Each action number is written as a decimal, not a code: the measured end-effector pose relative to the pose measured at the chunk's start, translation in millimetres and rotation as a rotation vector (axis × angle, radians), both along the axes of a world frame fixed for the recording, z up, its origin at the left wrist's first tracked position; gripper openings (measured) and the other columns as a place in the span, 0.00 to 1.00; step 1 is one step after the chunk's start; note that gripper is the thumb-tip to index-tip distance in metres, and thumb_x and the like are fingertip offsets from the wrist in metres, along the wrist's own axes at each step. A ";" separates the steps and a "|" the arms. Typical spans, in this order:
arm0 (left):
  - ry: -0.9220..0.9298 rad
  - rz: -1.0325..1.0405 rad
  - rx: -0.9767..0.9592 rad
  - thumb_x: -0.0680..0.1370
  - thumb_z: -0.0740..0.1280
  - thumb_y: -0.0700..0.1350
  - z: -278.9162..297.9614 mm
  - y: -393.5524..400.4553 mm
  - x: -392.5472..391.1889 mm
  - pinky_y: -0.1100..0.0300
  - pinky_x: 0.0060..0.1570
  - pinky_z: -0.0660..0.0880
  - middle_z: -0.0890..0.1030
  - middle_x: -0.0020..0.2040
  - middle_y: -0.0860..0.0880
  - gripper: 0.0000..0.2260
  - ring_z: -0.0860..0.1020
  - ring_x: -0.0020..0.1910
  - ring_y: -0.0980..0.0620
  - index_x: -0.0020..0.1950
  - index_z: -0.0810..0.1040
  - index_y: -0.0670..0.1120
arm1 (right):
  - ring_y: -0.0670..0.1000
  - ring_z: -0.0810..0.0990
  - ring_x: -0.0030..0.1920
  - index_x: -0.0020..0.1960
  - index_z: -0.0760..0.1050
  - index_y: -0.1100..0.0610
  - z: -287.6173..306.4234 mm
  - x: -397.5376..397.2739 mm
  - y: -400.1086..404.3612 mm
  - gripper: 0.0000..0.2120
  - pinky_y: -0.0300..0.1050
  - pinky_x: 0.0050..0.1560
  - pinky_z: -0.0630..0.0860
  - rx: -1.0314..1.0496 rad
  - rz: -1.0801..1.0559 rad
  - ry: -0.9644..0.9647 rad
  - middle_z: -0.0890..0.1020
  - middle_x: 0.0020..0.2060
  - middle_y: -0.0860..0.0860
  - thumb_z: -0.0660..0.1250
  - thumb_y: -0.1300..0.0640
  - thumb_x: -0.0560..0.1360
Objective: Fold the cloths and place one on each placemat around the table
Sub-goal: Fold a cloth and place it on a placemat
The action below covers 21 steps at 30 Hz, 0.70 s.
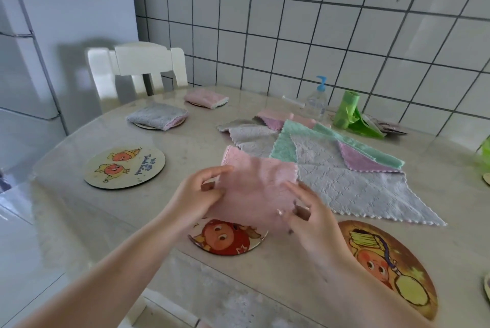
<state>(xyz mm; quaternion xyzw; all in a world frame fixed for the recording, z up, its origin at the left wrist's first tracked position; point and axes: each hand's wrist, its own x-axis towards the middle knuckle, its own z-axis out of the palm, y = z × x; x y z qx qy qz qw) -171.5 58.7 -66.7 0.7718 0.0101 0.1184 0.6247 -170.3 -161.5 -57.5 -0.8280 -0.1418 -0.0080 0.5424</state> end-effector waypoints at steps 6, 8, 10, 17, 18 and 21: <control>0.097 0.068 -0.030 0.75 0.58 0.31 19.2 90.7 -0.9 0.58 0.54 0.71 0.79 0.56 0.55 0.23 0.76 0.55 0.54 0.51 0.79 0.59 | 0.48 0.78 0.35 0.58 0.75 0.53 7.3 11.0 91.1 0.19 0.43 0.39 0.79 0.512 0.152 0.427 0.77 0.49 0.51 0.63 0.72 0.74; 0.112 0.068 -0.009 0.76 0.58 0.31 26.7 130.6 -0.2 0.60 0.43 0.70 0.80 0.51 0.53 0.21 0.76 0.47 0.53 0.53 0.79 0.56 | 0.48 0.79 0.37 0.58 0.75 0.53 9.0 16.2 129.3 0.19 0.44 0.42 0.80 0.505 0.204 0.463 0.79 0.46 0.51 0.63 0.72 0.74; 0.119 0.063 0.013 0.76 0.60 0.34 33.8 166.7 2.5 0.60 0.42 0.70 0.82 0.49 0.51 0.18 0.78 0.45 0.52 0.54 0.80 0.54 | 0.48 0.80 0.40 0.59 0.74 0.54 8.5 23.6 166.3 0.19 0.47 0.49 0.79 0.458 0.228 0.450 0.80 0.44 0.48 0.64 0.72 0.74; 0.191 0.120 0.133 0.77 0.58 0.30 26.8 240.4 19.1 0.56 0.65 0.69 0.79 0.59 0.47 0.19 0.77 0.58 0.52 0.61 0.78 0.46 | 0.46 0.79 0.43 0.50 0.76 0.49 1.5 43.9 246.7 0.17 0.44 0.54 0.75 0.194 0.287 0.242 0.79 0.39 0.42 0.65 0.70 0.73; 0.207 0.131 0.156 0.77 0.57 0.29 24.5 243.9 20.1 0.56 0.66 0.68 0.79 0.60 0.47 0.19 0.76 0.59 0.52 0.62 0.77 0.45 | 0.45 0.78 0.41 0.48 0.75 0.47 0.2 44.8 251.5 0.17 0.41 0.52 0.74 0.158 0.286 0.213 0.79 0.38 0.42 0.65 0.70 0.72; 0.222 0.150 0.202 0.75 0.55 0.28 18.1 251.0 25.1 0.58 0.66 0.68 0.77 0.62 0.47 0.21 0.75 0.60 0.53 0.64 0.76 0.43 | 0.46 0.78 0.42 0.48 0.77 0.51 -6.5 49.5 260.3 0.13 0.38 0.48 0.74 0.094 0.286 0.136 0.80 0.36 0.43 0.67 0.68 0.72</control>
